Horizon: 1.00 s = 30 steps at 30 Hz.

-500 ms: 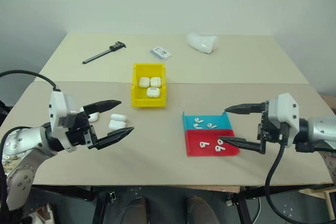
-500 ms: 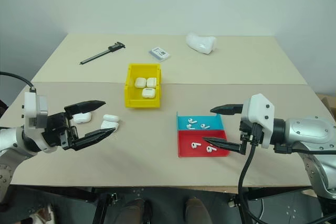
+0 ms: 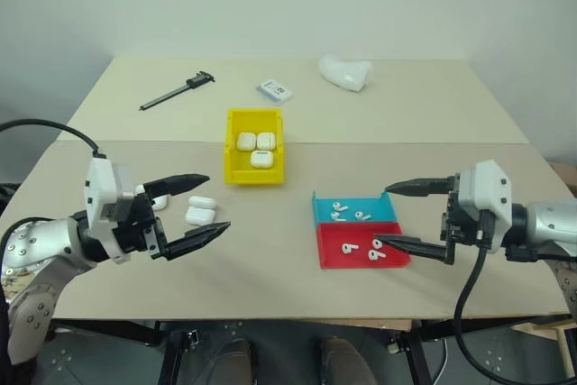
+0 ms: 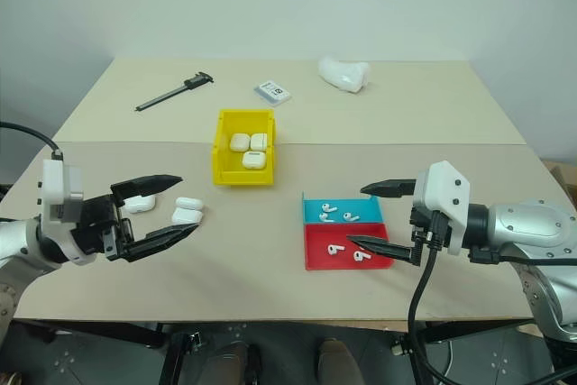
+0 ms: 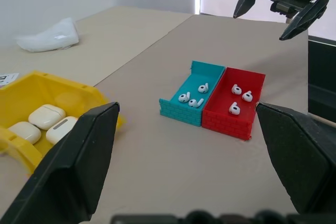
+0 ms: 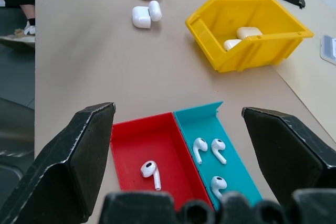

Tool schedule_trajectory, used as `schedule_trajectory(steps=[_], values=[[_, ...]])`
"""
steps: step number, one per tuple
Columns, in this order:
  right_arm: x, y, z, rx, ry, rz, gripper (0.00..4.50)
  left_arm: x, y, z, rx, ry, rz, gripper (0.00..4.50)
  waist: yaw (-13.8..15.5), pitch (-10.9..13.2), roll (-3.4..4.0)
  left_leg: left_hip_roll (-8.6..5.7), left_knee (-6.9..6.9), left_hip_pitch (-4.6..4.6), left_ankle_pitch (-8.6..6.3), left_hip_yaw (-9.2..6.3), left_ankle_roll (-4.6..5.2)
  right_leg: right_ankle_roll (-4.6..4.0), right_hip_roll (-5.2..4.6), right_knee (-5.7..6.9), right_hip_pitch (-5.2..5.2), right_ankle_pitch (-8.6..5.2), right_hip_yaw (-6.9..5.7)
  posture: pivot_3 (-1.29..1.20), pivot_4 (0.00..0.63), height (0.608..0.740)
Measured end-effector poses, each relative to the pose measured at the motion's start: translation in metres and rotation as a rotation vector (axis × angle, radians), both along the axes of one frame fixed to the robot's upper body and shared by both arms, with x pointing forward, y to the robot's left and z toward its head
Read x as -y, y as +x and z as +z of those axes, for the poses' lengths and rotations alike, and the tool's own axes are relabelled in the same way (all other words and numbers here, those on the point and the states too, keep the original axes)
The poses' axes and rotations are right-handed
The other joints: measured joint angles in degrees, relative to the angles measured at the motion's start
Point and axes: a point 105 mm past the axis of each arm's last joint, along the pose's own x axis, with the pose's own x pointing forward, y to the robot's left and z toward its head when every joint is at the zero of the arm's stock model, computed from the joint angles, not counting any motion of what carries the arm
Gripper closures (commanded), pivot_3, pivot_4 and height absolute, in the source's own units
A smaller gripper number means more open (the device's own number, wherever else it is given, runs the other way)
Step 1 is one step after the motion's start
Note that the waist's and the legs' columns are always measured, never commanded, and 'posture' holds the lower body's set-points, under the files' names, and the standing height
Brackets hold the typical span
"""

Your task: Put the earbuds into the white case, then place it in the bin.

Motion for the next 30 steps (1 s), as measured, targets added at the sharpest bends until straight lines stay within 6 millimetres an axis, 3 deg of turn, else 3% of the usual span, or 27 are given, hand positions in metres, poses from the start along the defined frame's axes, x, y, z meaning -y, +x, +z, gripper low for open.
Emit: schedule_trajectory(steps=[9,13,16,19,22,27,30], values=[[-0.005,0.003,-0.002,-0.002,0.001,0.012,0.04,-0.017,0.026,0.012,0.052,0.164,0.257,0.0,0.0,0.0,0.0,0.0,0.0,-0.08,0.0,0.0,0.0,0.0,0.0,0.03,-0.1,0.0,0.01,0.0,0.15,0.74],[-0.007,0.002,-0.001,0.002,0.0,0.019,0.04,-0.026,0.021,0.011,-0.068,0.247,0.268,0.0,-0.1,0.0,0.0,0.0,-0.04,-0.16,0.0,0.04,0.0,0.0,-0.01,0.06,-0.26,0.0,0.04,0.0,0.15,0.74],[-0.008,0.001,-0.001,0.004,-0.004,0.022,0.04,-0.047,0.014,0.001,-0.285,0.417,0.302,0.0,-0.1,0.0,-0.02,0.0,-0.06,-0.12,0.01,0.08,-0.01,0.0,0.0,0.04,-0.26,0.0,0.0,0.0,0.15,0.74],[-0.008,0.0,-0.004,-0.003,-0.002,0.018,0.04,-0.066,0.023,0.008,-0.382,0.411,0.409,0.0,0.2,0.0,0.02,-0.02,-0.06,-0.04,0.01,0.14,-0.01,0.01,0.0,0.06,-0.18,-0.02,-0.01,0.0,0.15,0.74],[-0.011,-0.001,-0.006,-0.006,0.004,0.021,0.04,-0.066,0.034,0.011,-0.403,0.354,0.469,0.0,0.4,0.0,0.0,-0.04,-0.05,-0.12,0.01,0.15,-0.01,0.01,-0.01,0.04,-0.2,-0.01,-0.03,0.0,0.15,0.74],[-0.015,-0.003,-0.008,-0.006,0.01,0.016,0.04,-0.063,0.031,-0.012,-0.575,0.41,0.512,0.0,0.1,0.0,-0.02,-0.06,-0.06,-0.26,0.0,0.11,-0.01,0.01,0.0,0.04,-0.33,-0.01,0.02,0.0,0.15,0.74],[-0.019,-0.004,-0.009,-0.005,0.027,0.02,0.04,-0.063,0.036,-0.014,-0.648,0.408,0.551,0.0,0.1,0.0,-0.03,-0.06,-0.03,-0.24,0.01,0.13,-0.02,0.0,0.06,0.07,-0.29,0.0,-0.03,0.0,0.15,0.74]])
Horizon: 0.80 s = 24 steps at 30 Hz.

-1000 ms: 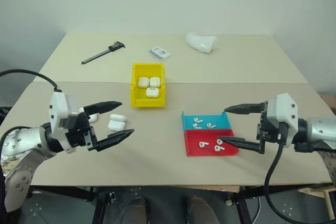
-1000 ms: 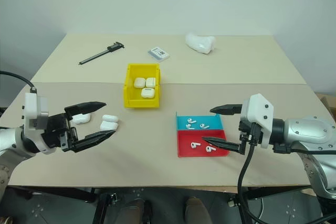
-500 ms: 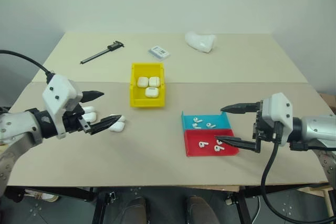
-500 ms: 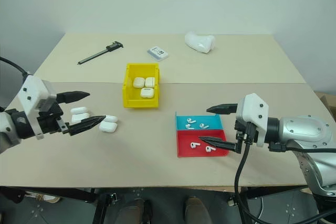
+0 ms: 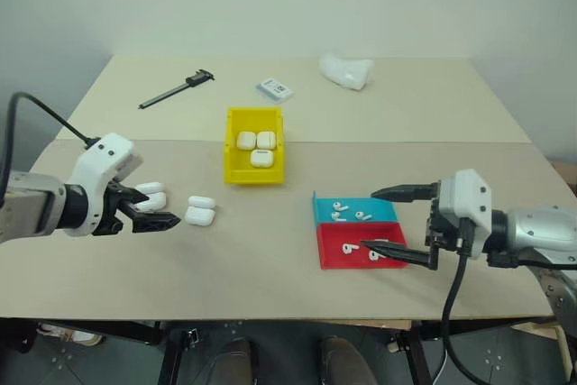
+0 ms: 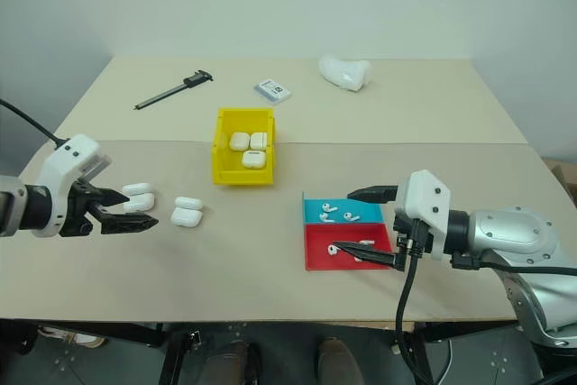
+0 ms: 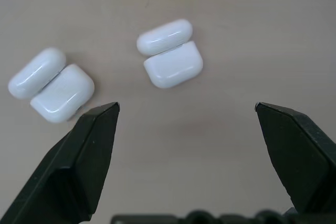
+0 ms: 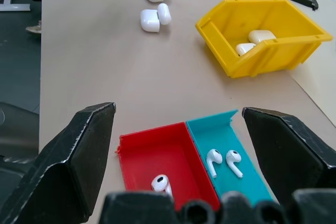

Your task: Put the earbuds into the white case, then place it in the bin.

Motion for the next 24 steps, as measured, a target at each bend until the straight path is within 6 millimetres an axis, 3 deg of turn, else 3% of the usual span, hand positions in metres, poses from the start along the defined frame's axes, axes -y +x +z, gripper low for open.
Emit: schedule_trajectory(steps=[7,16,24], values=[[-0.017,-0.003,-0.009,-0.013,0.059,0.003,0.04,0.005,0.02,0.001,-0.095,-0.012,0.061,0.0,0.0,0.0,-0.02,-0.03,0.06,-0.02,0.0,-0.08,0.0,0.0,0.01,0.05,0.0,0.0,0.03,0.0,0.15,0.74],[-0.041,-0.007,-0.016,0.001,0.118,-0.004,0.04,0.022,0.046,-0.028,-0.236,0.041,0.108,0.0,0.1,0.0,-0.03,-0.04,0.3,-0.06,0.0,-0.16,0.0,0.02,0.01,0.34,-0.03,-0.02,0.04,0.0,0.15,0.74],[-0.052,-0.006,-0.017,0.018,0.143,-0.017,0.04,0.029,0.06,-0.037,-0.279,0.095,0.158,0.0,0.0,0.0,-0.04,-0.04,0.33,-0.13,0.0,-0.28,0.0,0.02,0.01,0.4,-0.09,-0.02,0.05,0.0,0.15,0.74]])
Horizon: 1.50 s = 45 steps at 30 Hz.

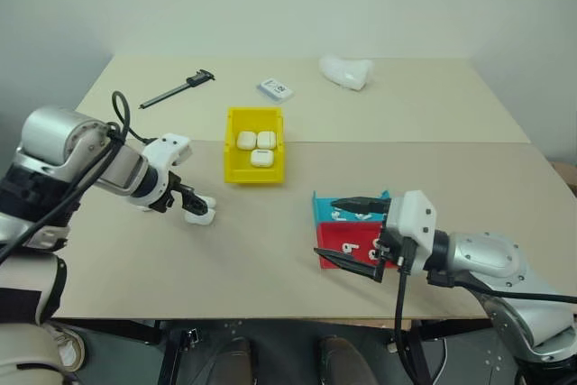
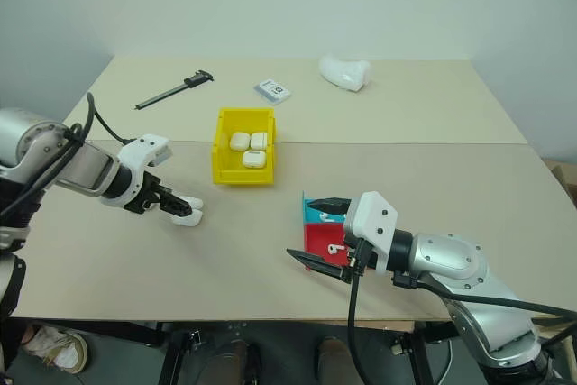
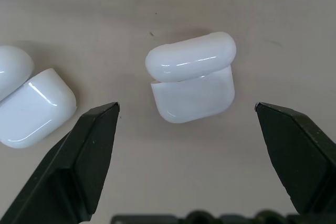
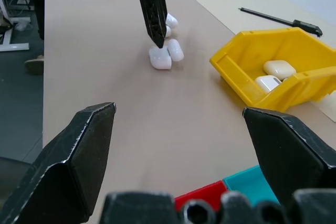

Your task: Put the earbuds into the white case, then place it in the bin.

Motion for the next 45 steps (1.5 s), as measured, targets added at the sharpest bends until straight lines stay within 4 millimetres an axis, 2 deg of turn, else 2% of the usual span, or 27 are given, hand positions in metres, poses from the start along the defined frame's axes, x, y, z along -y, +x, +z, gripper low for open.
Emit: schedule_trajectory(steps=[20,30,36,39,43,45], values=[[-0.02,-0.001,0.001,0.032,0.045,0.001,0.04,0.015,0.008,-0.018,-0.085,0.058,0.061,0.0,0.0,0.0,0.0,-0.03,0.03,0.0,0.0,-0.02,-0.01,0.01,-0.02,0.04,0.01,-0.01,-0.02,0.0,0.15,0.74],[-0.021,-0.005,0.003,0.041,0.051,-0.008,0.04,0.02,0.013,-0.025,-0.074,0.122,0.066,0.0,0.0,0.0,0.0,-0.04,0.03,0.0,0.0,-0.02,-0.01,0.01,-0.02,0.04,0.01,-0.01,-0.02,0.0,0.15,0.74],[-0.021,-0.005,0.002,0.03,0.049,-0.016,0.04,0.015,0.012,-0.029,-0.076,0.155,0.088,0.0,0.0,0.0,0.0,-0.04,0.03,0.0,0.0,-0.02,-0.01,0.01,-0.02,0.03,0.01,-0.01,-0.02,0.0,0.15,0.74],[-0.02,-0.004,0.001,0.025,0.046,-0.017,0.0,0.013,0.01,-0.034,-0.082,0.161,0.094,0.57,0.0,0.0,0.0,-0.04,0.03,0.0,0.01,-0.02,-0.01,0.01,-0.02,0.04,0.02,-0.01,-0.02,0.0,0.15,0.74],[-0.021,-0.004,0.001,0.025,0.044,-0.017,0.0,0.014,0.01,-0.034,-0.076,0.162,0.09,1.74,0.0,0.0,0.0,-0.04,0.03,0.02,0.01,-0.02,-0.01,0.01,-0.02,0.04,0.02,-0.01,-0.02,0.0,0.15,0.74],[-0.021,-0.004,0.002,0.027,0.043,-0.017,0.0,0.014,0.011,-0.034,-0.073,0.163,0.093,1.74,0.0,0.0,0.0,-0.04,0.03,0.01,0.01,-0.02,-0.01,0.01,-0.02,0.04,0.02,-0.01,-0.02,0.0,0.15,0.74]])
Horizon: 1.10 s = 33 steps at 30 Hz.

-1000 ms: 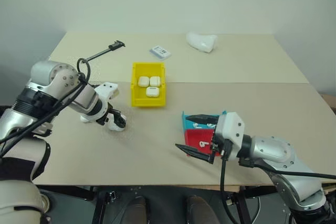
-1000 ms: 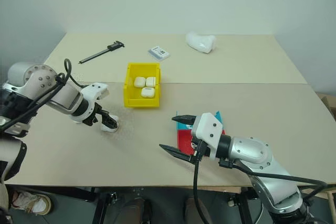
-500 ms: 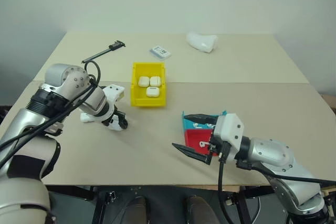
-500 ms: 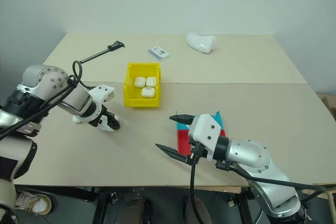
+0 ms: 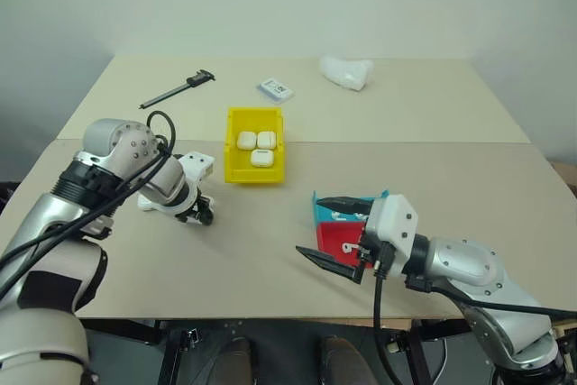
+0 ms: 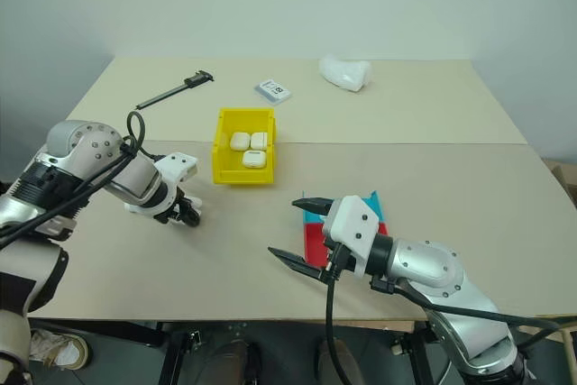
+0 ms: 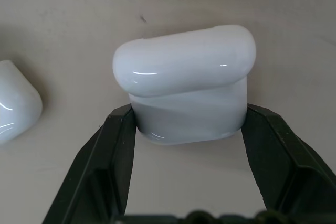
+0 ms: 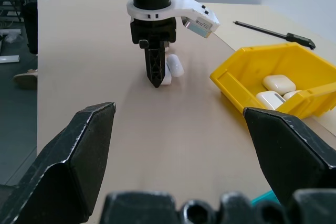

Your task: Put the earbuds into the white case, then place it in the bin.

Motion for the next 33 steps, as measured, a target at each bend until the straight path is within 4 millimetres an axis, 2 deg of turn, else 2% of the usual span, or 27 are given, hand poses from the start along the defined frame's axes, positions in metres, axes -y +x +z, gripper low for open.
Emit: schedule_trajectory(steps=[8,10,16,18,20,25,29,33], values=[[0.0,0.0,0.0,-0.001,0.002,0.003,0.0,-0.001,0.0,0.0,0.013,0.013,-0.004,1.74,0.0,0.0,0.0,0.0,0.0,0.0,0.0,0.01,0.0,0.0,0.0,0.0,0.0,0.0,0.0,0.0,0.15,0.74],[-0.001,-0.001,0.0,-0.003,0.003,0.007,0.0,-0.011,-0.003,0.003,0.041,0.04,-0.005,1.74,-0.3,0.0,0.0,0.02,-0.02,0.0,0.0,0.0,-0.01,-0.01,0.01,0.01,-0.04,0.0,0.03,0.0,0.15,0.74],[-0.001,-0.002,0.0,-0.007,-0.001,0.023,0.0,-0.032,-0.01,0.034,0.184,0.024,-0.02,1.74,0.0,0.0,0.0,0.0,-0.01,0.01,0.02,0.13,-0.04,-0.01,-0.02,-0.02,0.0,0.0,-0.01,0.0,0.15,0.74],[-0.001,-0.003,-0.001,-0.01,-0.005,0.032,0.0,-0.035,-0.016,0.037,0.216,0.02,-0.059,1.74,0.0,0.0,0.0,0.0,-0.02,0.02,0.02,0.2,-0.05,-0.01,-0.03,0.0,0.01,-0.01,-0.02,0.0,0.15,0.74],[-0.001,-0.003,-0.002,-0.012,-0.01,0.042,0.0,-0.034,-0.028,0.036,0.226,0.017,-0.165,1.74,0.0,0.0,0.0,0.01,-0.03,-0.01,0.04,0.3,-0.11,-0.03,-0.02,-0.01,-0.02,-0.01,-0.05,0.0,0.15,0.74],[0.0,-0.002,-0.002,-0.014,-0.016,0.064,0.0,-0.03,-0.045,0.039,0.225,0.023,-0.403,1.74,0.1,0.0,0.01,0.0,-0.04,0.06,0.05,0.37,-0.14,-0.06,-0.02,-0.02,0.03,-0.03,-0.09,0.0,0.15,0.74],[0.0,-0.002,-0.004,-0.019,-0.019,0.078,0.0,-0.02,-0.054,0.023,0.174,-0.009,-0.679,1.74,0.4,0.0,0.0,0.0,-0.04,0.01,0.04,0.4,-0.13,-0.07,-0.02,-0.05,0.03,-0.04,-0.1,0.0,0.15,0.74],[-0.001,-0.003,-0.004,-0.021,-0.019,0.085,0.0,-0.012,-0.057,0.012,0.148,-0.019,-0.879,1.74,0.9,0.0,0.01,0.0,-0.03,-0.02,0.03,0.41,-0.1,-0.07,-0.02,-0.09,0.03,-0.04,-0.1,0.0,0.15,0.74]])
